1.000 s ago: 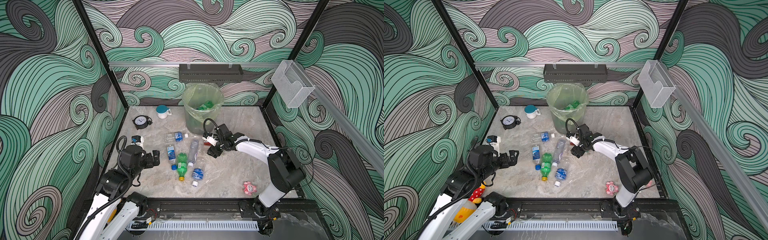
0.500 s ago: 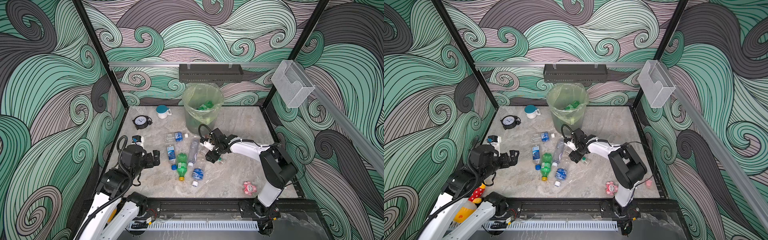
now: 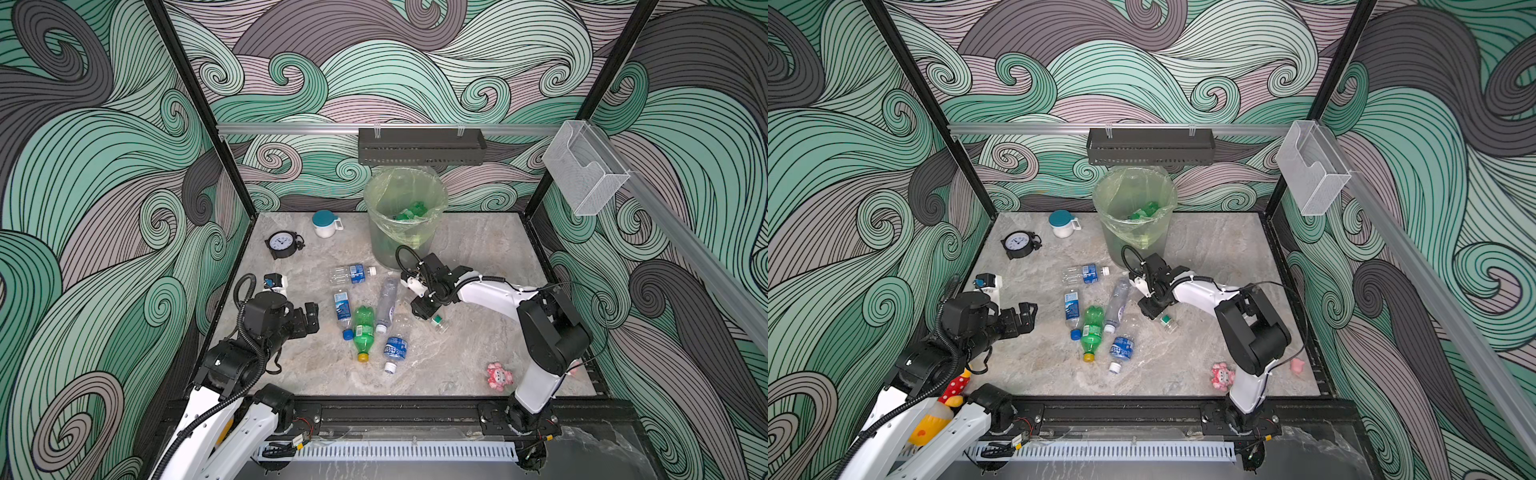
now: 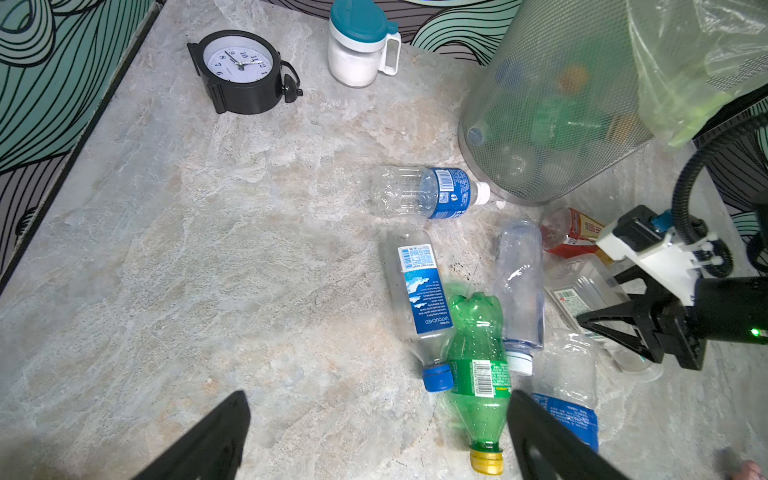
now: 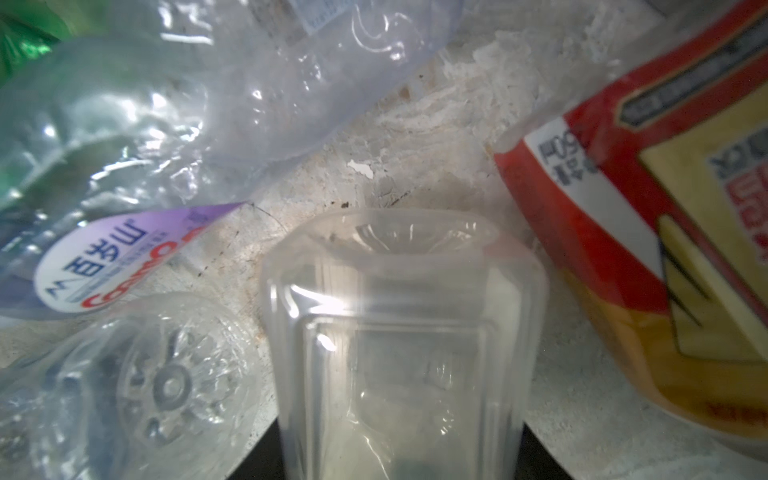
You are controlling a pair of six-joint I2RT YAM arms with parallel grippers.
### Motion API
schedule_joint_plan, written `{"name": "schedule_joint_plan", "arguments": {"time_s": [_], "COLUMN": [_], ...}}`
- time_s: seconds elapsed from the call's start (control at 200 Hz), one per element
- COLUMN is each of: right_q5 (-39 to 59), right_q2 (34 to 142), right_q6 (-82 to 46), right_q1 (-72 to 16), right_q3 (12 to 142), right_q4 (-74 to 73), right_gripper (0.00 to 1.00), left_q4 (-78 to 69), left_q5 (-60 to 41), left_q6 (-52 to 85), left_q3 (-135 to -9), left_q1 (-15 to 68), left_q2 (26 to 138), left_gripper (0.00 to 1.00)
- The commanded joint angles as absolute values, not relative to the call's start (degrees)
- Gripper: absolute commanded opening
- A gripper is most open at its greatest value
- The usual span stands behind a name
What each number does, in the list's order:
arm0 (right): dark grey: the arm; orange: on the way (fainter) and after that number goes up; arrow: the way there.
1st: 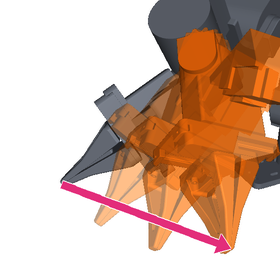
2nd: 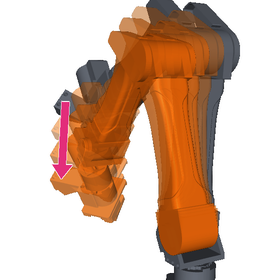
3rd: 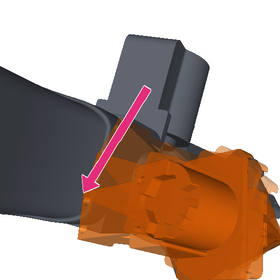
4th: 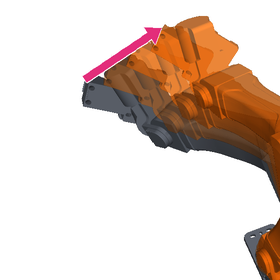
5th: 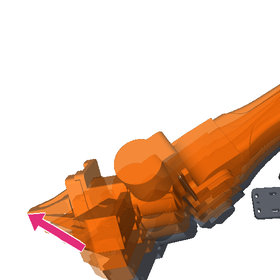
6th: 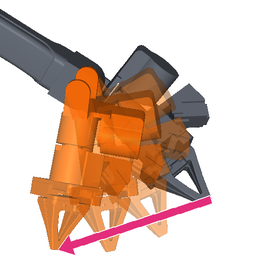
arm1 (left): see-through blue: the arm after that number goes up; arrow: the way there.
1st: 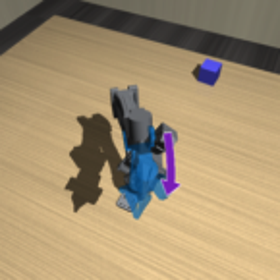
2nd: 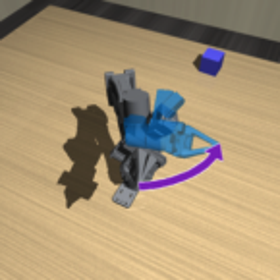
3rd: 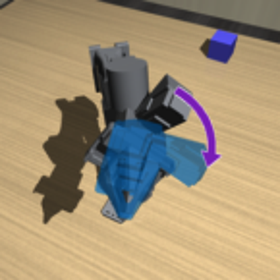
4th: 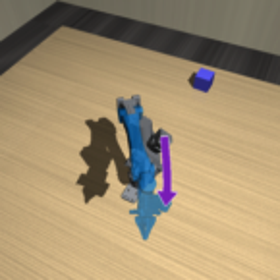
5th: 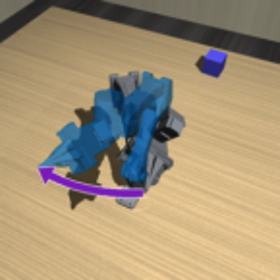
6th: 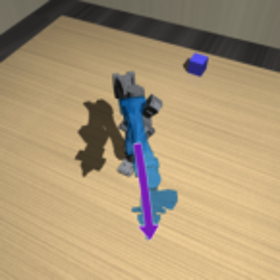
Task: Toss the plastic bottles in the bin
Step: 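Grasp the clear square bottle with green label using the right gripper, then lift the clear bottle with the right gripper and release it over the bin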
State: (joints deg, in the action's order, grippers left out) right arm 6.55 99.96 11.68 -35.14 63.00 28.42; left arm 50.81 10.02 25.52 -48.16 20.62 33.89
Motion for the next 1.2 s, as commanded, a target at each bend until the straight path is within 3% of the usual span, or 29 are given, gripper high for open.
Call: {"name": "schedule_joint_plan", "arguments": {"time_s": [0.0,0.27,0.615,0.856,1.026,1.196], "right_q5": [8.37,5.0,6.14,6.67,9.11,13.82], "right_q2": [93.5,79.89,60.87,56.17,57.46,71.76], "right_q6": [8.53,0.23,-8.61,-11.34,-9.26,-5.14], "right_q1": [-35.46,-33.45,-27.24,-26.39,-26.37,-26.38], "right_q3": [60.0,54.32,44.75,43.35,50.43,76.32], "right_q4": [27.45,27.77,22.86,21.21,17.58,17.21], "right_gripper": [0.47,0.38,0.38,0.38,0.38,0.42], "left_q4": [51.42,49.11,46.56,45.11,44.14,43.92], "left_q5": [11.6,10.38,9.14,8.44,8.44,7.69], "left_q6": [26.26,26.88,27.48,27.6,27.42,27.7], "left_q3": [-47.57,-46.49,-45.61,-45.7,-45.53,-45.85], "left_q1": [20.18,20.18,20.2,20.09,20.08,20.17], "left_q2": [33.97,35.19,38.61,40.69,41.53,42.64], "left_gripper": [0.98,0.98,0.98,0.98,0.98,0.98]}}
